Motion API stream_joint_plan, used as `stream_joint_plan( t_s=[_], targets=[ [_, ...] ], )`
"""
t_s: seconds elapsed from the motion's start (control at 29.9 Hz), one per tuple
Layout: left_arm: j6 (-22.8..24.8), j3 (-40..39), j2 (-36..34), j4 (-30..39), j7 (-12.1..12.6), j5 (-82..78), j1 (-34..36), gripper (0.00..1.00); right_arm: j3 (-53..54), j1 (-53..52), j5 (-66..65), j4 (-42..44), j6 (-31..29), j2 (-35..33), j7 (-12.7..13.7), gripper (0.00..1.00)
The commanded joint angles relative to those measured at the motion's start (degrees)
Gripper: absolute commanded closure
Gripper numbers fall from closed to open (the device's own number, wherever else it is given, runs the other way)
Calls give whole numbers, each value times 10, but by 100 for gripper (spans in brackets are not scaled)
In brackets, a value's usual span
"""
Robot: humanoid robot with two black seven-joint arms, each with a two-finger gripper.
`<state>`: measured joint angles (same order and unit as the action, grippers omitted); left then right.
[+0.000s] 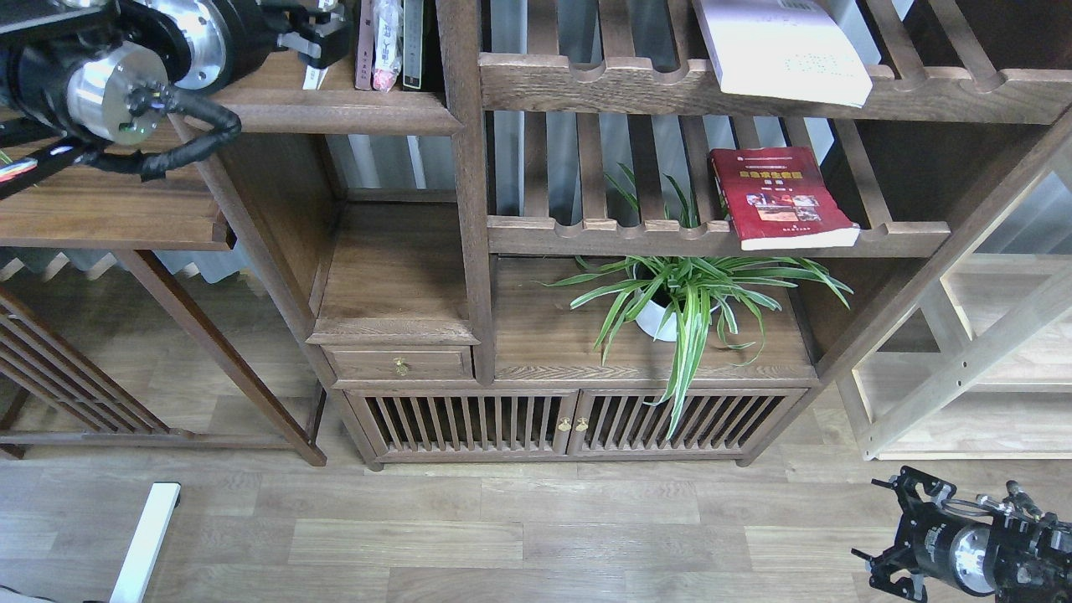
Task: Organize books on shelf
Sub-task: 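Withdraw the left gripper from the upper shelf and lower it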
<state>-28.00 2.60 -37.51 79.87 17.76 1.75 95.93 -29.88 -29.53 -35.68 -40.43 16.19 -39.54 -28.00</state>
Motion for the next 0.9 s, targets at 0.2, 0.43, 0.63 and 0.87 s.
stream_joint_plan(
  t_s=[0.2,0.43,0.63,0.87],
  targets=[
    [0,12,-52,95,-1,-3,-35,17,0,8,0,0,8,0,0,0],
    [0,13,-90,155,-7,-39,-92,17,0,10,0,0,9,0,0,0],
    [0,13,-123,187,-17,-107,-177,17,0,9,2,0,9,-1,0,0],
    [0,8,-149,195,-48,-178,-293,17,0,3,3,0,10,-3,0,0]
  ],
)
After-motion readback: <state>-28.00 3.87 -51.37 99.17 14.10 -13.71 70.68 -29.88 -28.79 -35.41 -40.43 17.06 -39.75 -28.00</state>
